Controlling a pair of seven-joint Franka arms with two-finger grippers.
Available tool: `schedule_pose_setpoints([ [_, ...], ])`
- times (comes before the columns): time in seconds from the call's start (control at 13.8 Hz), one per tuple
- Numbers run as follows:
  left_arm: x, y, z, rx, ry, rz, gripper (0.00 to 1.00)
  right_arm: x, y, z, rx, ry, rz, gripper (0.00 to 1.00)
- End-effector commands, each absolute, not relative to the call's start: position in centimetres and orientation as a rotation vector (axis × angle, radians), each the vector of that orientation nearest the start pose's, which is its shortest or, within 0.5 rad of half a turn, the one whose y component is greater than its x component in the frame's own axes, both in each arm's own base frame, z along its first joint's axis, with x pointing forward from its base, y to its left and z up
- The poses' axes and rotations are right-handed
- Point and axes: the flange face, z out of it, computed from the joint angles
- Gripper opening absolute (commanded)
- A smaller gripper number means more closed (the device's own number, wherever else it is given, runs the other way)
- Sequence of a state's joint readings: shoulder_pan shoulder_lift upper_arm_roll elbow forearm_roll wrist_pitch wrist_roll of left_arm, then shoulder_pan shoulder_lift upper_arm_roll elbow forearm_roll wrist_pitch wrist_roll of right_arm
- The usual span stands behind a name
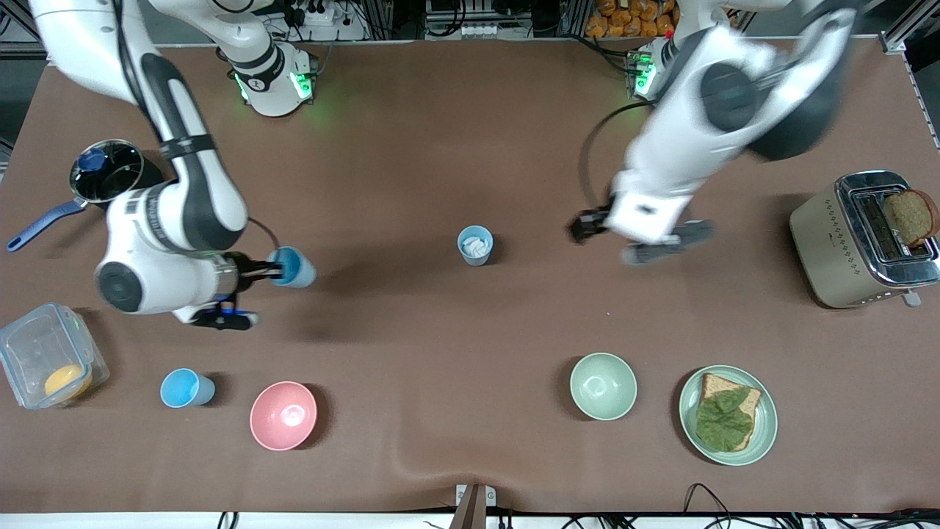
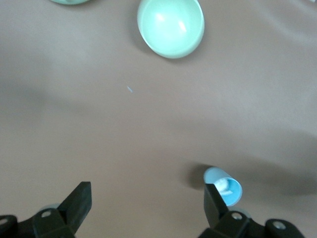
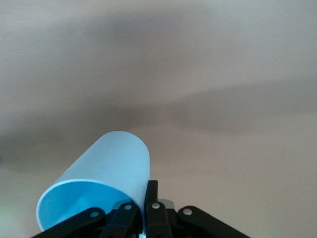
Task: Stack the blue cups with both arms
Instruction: 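Withdraw the left gripper while the right gripper carries its cup over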
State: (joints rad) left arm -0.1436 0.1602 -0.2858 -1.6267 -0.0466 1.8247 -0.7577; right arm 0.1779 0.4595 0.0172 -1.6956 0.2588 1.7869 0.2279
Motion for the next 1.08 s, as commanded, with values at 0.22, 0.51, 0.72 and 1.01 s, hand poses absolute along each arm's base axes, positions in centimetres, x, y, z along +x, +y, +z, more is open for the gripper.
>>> schedule_pose_setpoints([
  [0.22, 56.5, -10.8, 59.5, -3.185, -0.295, -0.008, 1.00, 58.5, 29.9, 34.6, -2.909, 0.437, 0.551, 0.00],
  [0.51, 55.9, -8.3, 61.5, -3.104, -0.294, 0.027, 1.00, 56.1, 35.9, 35.1, -2.833, 0.484, 0.569, 0.00],
  [0.72, 55.4, -5.9, 63.5, -3.092, -0.284, 0.054, 1.00, 54.6, 39.9, 34.1, -2.835, 0.491, 0.513, 0.00],
  [1.01, 54.4, -5.2, 64.7, -3.081, -0.288, 0.058, 1.00, 53.5, 42.4, 32.0, -2.850, 0.460, 0.500, 0.00],
])
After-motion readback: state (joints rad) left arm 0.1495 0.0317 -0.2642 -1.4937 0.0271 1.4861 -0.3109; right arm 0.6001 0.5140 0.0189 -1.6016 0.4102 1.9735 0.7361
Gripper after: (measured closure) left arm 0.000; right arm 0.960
